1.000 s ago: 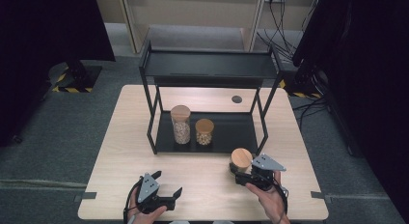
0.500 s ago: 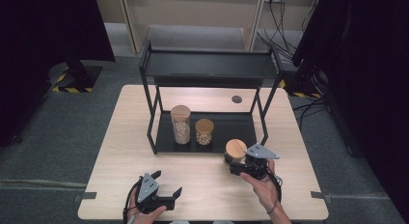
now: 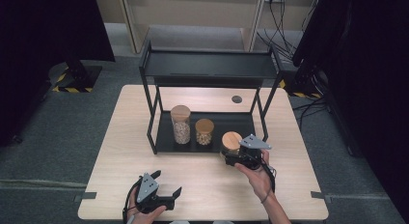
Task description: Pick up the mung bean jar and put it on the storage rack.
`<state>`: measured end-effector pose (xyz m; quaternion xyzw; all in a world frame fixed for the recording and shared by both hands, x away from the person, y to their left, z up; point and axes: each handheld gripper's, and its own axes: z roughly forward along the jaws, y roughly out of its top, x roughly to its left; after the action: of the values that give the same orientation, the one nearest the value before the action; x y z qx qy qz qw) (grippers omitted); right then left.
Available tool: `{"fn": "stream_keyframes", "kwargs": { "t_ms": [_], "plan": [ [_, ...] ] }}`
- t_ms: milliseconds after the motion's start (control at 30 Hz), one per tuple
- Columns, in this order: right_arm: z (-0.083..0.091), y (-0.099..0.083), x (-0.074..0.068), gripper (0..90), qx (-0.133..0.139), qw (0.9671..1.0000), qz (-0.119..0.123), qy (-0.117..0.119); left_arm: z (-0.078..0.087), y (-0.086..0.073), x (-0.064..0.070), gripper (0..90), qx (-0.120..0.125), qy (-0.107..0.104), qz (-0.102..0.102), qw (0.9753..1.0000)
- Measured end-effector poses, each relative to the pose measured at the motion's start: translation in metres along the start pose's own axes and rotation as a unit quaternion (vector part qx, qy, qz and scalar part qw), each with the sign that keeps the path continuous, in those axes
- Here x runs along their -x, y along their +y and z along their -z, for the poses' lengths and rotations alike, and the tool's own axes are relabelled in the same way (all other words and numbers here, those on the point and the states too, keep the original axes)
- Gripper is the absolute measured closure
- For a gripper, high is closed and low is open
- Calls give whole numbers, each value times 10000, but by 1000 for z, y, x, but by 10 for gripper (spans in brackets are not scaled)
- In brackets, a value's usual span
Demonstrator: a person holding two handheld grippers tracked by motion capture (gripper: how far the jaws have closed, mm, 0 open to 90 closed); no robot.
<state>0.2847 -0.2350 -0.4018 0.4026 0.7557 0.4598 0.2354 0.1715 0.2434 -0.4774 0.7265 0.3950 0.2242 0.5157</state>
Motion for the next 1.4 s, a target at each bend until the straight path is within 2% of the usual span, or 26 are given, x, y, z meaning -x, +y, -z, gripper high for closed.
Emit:
{"fn": "stream_keyframes", "kwargs": {
  "t_ms": [1033,1400],
  "plan": [
    [-52,12,-4,254,-192,9984,24,-526,0,0,-1,30,-4,-15,-6,10000],
    [-62,12,-1,254,-221,9981,12,-582,0,0,-1,30,-15,-17,-14,10000]
  ]
}}
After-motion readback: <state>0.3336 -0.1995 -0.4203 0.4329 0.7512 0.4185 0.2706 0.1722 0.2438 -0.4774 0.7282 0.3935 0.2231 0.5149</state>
